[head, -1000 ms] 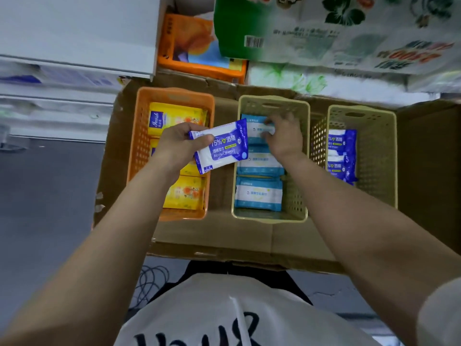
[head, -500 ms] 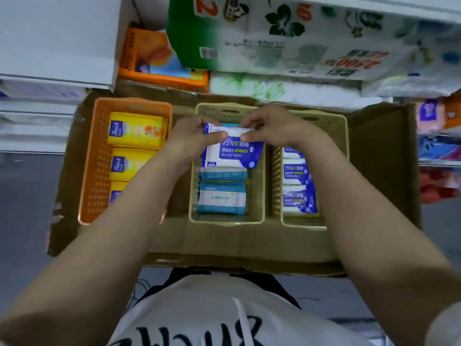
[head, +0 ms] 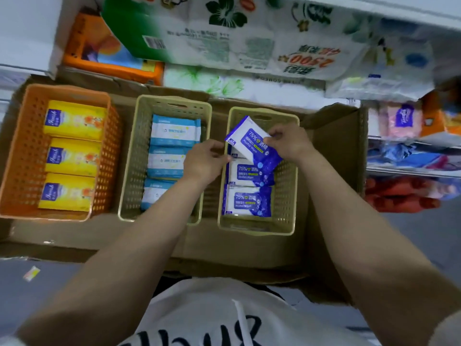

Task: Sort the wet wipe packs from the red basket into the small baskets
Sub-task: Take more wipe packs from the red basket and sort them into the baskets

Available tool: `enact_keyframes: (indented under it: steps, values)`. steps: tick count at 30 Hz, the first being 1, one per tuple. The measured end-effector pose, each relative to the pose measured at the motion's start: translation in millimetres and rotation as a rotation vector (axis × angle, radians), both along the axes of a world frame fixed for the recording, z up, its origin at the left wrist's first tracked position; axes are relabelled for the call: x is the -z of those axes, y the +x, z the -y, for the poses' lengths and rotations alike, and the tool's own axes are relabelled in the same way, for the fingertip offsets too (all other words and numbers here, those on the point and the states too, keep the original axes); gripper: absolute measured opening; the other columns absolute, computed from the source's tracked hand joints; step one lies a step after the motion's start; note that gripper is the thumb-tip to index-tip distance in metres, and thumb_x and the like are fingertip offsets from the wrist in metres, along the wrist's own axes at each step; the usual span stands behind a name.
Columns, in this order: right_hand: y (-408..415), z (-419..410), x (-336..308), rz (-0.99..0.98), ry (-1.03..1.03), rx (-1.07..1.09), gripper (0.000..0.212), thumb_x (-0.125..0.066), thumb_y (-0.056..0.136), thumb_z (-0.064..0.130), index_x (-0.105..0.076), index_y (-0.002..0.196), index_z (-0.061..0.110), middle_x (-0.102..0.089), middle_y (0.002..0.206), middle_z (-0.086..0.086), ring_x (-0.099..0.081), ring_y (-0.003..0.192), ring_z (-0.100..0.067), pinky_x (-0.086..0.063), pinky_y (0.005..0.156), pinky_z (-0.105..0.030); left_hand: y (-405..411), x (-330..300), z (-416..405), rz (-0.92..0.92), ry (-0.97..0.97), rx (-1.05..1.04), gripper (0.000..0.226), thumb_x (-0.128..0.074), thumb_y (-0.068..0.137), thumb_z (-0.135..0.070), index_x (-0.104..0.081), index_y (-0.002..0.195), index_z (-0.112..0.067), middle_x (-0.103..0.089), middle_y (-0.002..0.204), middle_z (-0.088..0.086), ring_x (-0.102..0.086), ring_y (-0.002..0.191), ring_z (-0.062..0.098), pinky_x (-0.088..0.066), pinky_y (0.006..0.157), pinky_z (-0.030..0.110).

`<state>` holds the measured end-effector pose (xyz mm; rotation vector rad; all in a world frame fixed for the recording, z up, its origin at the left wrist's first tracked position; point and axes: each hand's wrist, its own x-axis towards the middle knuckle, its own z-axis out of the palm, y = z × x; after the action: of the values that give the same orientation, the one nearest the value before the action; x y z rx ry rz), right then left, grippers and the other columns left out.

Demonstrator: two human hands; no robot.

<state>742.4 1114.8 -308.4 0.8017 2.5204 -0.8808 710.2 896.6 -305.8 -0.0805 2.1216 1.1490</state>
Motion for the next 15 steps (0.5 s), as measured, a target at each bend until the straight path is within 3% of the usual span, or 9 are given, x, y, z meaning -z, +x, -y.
enact_keyframes:
  steps: [6,9,15]
  values:
    - [-19,-10,12,-0.022,0.155,-0.09,0.018,-0.064,0.09,0.022,-0.072,0.107,0.019,-0.07,0.114,-0.007,-0.062,0.107,-0.026,-0.048,0.082,-0.032,-2,5,0,-0.033,-0.046,-0.012,0.032,-0.075,0.085,-0.021,-0.067,0.115,-0.019,-0.069,0.086,-0.004,-0.07,0.069,0.013,-0.061,0.073,0.035]
    - [-22,-12,18,0.03,0.202,-0.176,0.017,-0.063,0.092,0.022,-0.071,0.106,0.022,-0.069,0.115,-0.006,-0.062,0.106,-0.026,-0.045,0.076,-0.03,-3,6,0,-0.034,-0.046,-0.023,0.029,-0.075,0.085,-0.02,-0.068,0.113,-0.02,-0.068,0.083,-0.006,-0.07,0.067,0.011,-0.062,0.07,0.033]
    - [-23,8,38,-0.063,0.214,-0.225,0.031,-0.061,0.094,0.019,-0.065,0.125,0.017,-0.063,0.125,-0.014,-0.055,0.119,-0.032,-0.048,0.093,-0.038,-2,8,-1,-0.018,-0.038,-0.064,0.031,-0.076,0.084,-0.019,-0.068,0.114,-0.02,-0.069,0.083,-0.008,-0.07,0.065,0.009,-0.062,0.071,0.032]
